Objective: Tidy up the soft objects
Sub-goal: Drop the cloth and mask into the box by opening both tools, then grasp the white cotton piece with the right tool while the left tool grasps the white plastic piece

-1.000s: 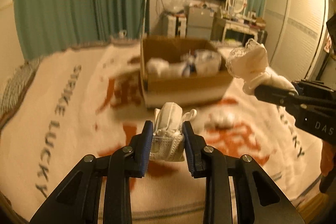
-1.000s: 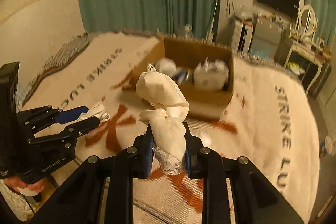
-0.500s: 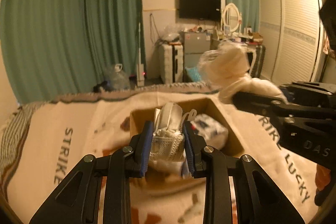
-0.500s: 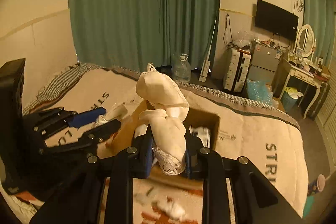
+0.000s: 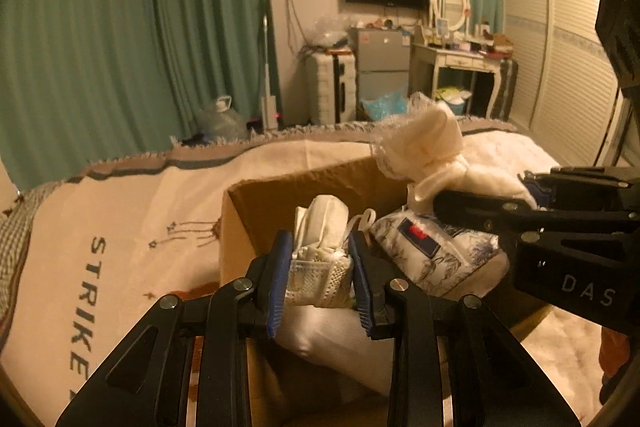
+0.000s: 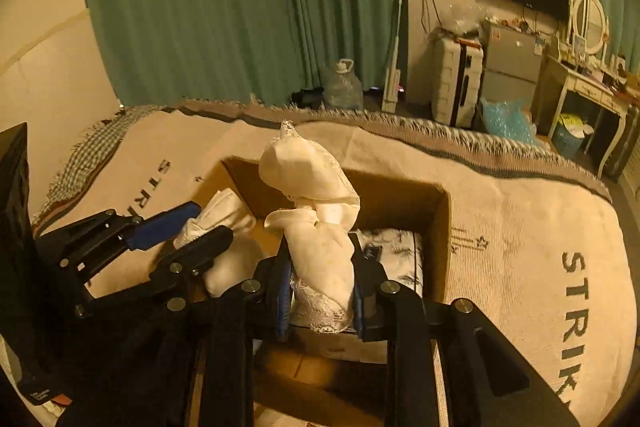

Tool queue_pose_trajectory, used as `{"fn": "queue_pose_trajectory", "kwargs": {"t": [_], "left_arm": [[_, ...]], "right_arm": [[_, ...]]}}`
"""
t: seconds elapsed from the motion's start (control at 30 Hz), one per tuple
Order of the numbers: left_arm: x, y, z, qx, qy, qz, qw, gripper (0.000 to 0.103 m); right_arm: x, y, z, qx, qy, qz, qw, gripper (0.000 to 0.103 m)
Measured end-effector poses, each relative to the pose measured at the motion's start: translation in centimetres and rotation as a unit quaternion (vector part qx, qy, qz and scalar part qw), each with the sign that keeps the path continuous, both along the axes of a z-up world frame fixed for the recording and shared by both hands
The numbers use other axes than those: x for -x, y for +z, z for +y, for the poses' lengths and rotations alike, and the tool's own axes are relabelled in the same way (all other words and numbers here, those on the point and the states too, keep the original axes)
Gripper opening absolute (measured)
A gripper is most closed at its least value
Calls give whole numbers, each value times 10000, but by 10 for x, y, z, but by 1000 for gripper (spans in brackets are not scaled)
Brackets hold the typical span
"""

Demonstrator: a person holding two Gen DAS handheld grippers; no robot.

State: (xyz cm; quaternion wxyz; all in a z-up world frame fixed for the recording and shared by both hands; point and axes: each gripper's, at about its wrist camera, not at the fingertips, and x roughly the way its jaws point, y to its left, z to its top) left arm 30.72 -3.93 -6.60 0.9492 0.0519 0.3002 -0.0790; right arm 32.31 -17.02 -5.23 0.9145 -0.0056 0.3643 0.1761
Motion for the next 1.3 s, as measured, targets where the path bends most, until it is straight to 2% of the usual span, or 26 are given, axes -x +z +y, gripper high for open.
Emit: {"fn": "queue_pose_trajectory", "kwargs": {"t": [0.07,0.1,0.13,0.2,0.23,0.4,0.47,0.53,0.57,0.6,0.63,0.77,0.8,0.87,1.07,1.13,1.3], "left_arm": [[0,0,-2,-5,56,77,10000,33],[-2,1,-4,-23,73,161,9998,42],[-1,3,-4,-38,117,185,9998,48],[5,13,-3,-60,269,4,9996,67],[7,16,-2,-70,309,-52,9995,69],[37,59,2,-90,511,-398,9979,71],[56,80,4,-106,553,-603,9966,71],[79,103,3,-112,505,-810,9954,71],[94,119,2,-117,486,-958,9942,74],[105,128,3,-115,475,-1047,9933,85],[120,141,3,-97,478,-1182,9918,90],[165,173,4,-23,378,-1507,9879,91],[176,179,5,25,332,-1534,9876,91],[192,188,6,121,236,-1522,9880,91],[231,187,4,-68,298,-1626,9862,91],[238,180,2,-219,380,-1532,9872,91],[244,152,7,-73,378,-1222,9918,91]], "right_arm": [[-1,-6,-7,-56,-69,94,9999,33],[-1,-6,-10,-89,-98,101,9999,44],[1,-5,-13,-105,-137,92,9998,50],[7,1,-20,-82,-251,20,9997,52],[10,6,-23,-100,-303,-12,9995,53],[40,45,-36,-97,-445,-272,9986,62],[61,72,-42,-133,-500,-466,9976,66],[80,95,-47,-158,-535,-629,9965,75],[92,107,-48,-146,-535,-725,9958,76],[107,121,-50,-124,-526,-832,9951,77],[120,134,-52,-107,-518,-909,9945,81],[171,170,-56,-49,-562,-1214,9910,91],[186,178,-58,-53,-565,-1323,9896,96],[209,188,-59,-55,-609,-1477,9871,98],[264,196,-57,44,-580,-1561,9860,99],[276,189,-58,24,-517,-1505,9873,99],[287,160,-54,191,-435,-1399,9890,99]]}}
